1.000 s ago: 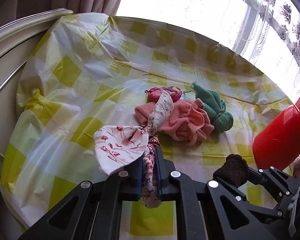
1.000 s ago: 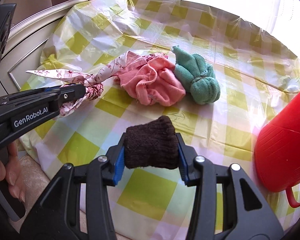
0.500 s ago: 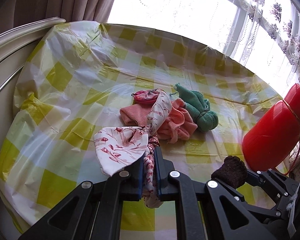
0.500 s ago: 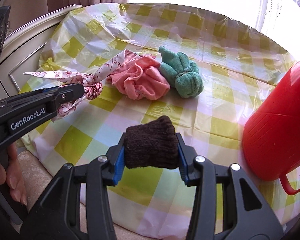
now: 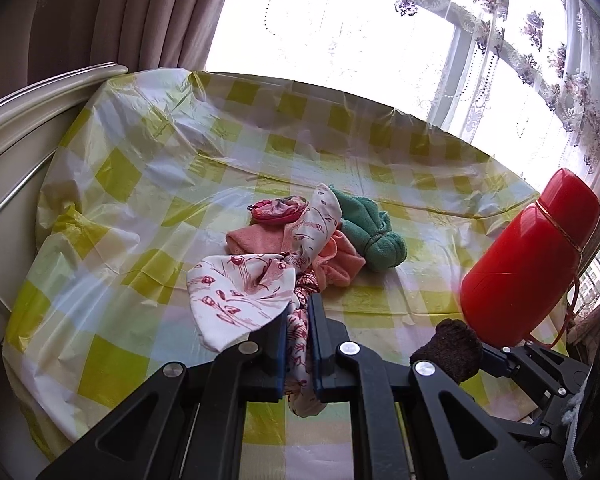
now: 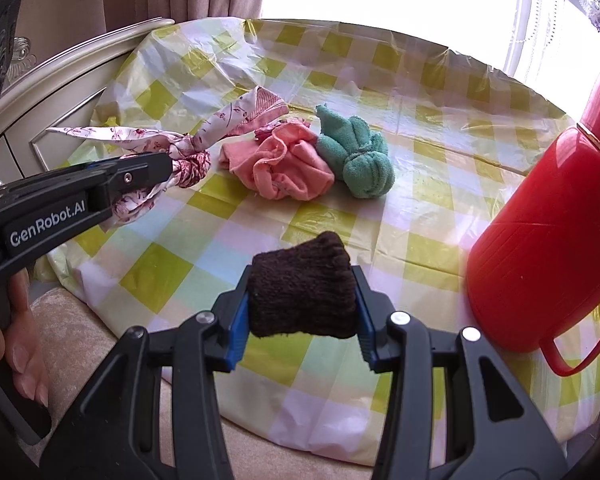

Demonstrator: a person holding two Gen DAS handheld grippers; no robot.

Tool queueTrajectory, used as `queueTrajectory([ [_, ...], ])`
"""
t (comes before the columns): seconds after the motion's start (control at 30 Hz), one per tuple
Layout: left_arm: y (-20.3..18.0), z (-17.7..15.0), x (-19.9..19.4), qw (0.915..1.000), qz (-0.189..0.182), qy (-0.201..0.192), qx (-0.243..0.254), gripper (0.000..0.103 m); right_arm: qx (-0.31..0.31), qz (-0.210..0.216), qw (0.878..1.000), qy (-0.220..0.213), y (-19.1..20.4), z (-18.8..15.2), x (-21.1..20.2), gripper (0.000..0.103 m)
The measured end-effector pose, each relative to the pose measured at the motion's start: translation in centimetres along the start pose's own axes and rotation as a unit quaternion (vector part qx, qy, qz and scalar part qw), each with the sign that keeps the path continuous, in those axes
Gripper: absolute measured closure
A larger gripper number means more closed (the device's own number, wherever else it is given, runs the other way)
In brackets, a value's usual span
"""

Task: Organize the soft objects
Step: 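Carry both held items to the white box and open both tools to drop them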

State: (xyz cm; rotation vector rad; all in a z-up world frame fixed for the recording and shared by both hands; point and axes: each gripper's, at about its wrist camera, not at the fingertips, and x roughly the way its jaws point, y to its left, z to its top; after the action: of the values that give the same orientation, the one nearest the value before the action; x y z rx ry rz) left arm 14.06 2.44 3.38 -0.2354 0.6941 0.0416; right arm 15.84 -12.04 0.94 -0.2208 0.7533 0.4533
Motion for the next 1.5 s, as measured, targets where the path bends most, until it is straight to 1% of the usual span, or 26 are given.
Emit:
queueTrajectory([
  [0.1,-0.7,-0.4,-1.1,0.9999,-0.011,-0.003,0.002,0.093,0.006,0.000,1.000,0.002,-0.6,-0.4,-1.0,0.055],
  [0.3,-2.6,-1.5,-3.5,0.9990,-0.036,-0.009,0.023,0.093,0.028,0.000,1.000,0.000,-2.3,-1.6,-3.6,0.055],
  [0.5,-4.9,-2.5,-5.0,0.9970,-0.060,-0.006,0.048,0.093,0.053,-0.015,0.998,0.003,-4.8,-2.8,-5.7,0.055],
  [0.77,-8.9,-3.8,-6.0,0.9910,-0.104,0.004,0.084,0.093,0.079,-0.042,0.996,0.003,-8.0,-4.7,-8.5,0.055],
  [0.9,-11.2,-4.4,-6.3,0.9860,-0.130,0.009,0.104,0.093,0.095,-0.063,0.993,0.006,-10.3,-6.0,-10.1,0.055],
  [1.07,-14.6,-5.2,-6.5,0.9769,-0.168,0.021,0.130,0.093,0.122,-0.099,0.988,0.007,-13.7,-7.8,-12.3,0.055],
  [1.2,-17.7,-5.9,-6.6,0.9669,-0.200,0.030,0.156,0.093,0.146,-0.128,0.981,0.010,-16.6,-9.3,-13.9,0.055],
  [1.37,-21.8,-6.9,-6.8,0.9501,-0.243,0.045,0.190,0.093,0.178,-0.164,0.970,0.015,-19.9,-11.1,-15.7,0.055],
  [1.5,-25.1,-8.0,-6.9,0.9343,-0.276,0.059,0.218,0.093,0.203,-0.194,0.960,0.020,-22.7,-12.7,-17.3,0.055],
])
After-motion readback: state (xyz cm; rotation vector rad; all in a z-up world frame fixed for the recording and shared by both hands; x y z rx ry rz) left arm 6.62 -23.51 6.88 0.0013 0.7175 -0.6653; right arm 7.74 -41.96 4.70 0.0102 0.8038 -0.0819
